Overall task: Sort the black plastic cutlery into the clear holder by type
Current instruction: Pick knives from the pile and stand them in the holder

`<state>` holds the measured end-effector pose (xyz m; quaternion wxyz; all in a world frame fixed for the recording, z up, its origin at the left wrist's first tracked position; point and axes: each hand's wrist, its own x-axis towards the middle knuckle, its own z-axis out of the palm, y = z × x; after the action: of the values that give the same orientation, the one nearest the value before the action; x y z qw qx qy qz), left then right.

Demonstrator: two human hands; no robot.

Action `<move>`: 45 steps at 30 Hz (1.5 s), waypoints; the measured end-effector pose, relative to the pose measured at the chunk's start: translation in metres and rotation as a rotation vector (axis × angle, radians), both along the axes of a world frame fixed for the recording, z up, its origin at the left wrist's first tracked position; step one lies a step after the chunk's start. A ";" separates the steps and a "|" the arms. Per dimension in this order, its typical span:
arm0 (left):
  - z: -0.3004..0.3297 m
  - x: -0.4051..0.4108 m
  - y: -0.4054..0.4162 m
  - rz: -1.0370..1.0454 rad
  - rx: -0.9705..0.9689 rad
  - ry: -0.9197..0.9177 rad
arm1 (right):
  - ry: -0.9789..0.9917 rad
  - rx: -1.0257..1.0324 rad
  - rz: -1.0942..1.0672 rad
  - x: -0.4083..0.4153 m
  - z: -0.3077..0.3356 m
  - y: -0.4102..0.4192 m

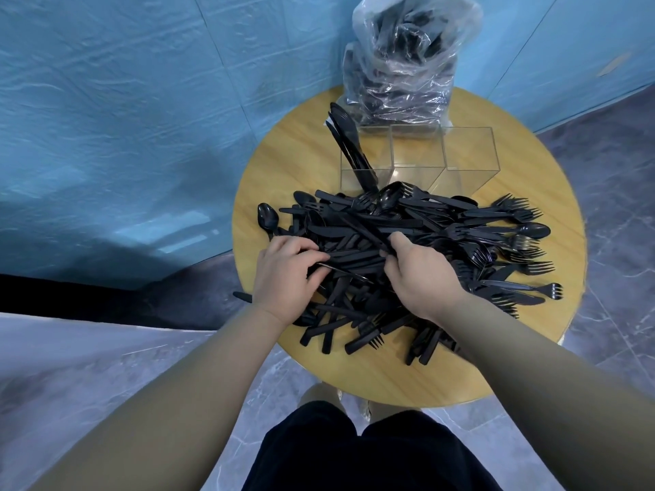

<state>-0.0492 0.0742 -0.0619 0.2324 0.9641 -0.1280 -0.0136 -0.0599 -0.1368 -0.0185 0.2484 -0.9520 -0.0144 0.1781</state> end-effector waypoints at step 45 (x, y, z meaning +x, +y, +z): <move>0.058 -0.015 -0.055 0.070 -1.338 0.336 | -0.428 0.264 0.041 -0.042 0.002 -0.017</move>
<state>-0.0647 0.0193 -0.0041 0.7942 0.6019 -0.0401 -0.0733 -0.1022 -0.1537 -0.0164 0.3581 -0.9269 -0.1093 -0.0260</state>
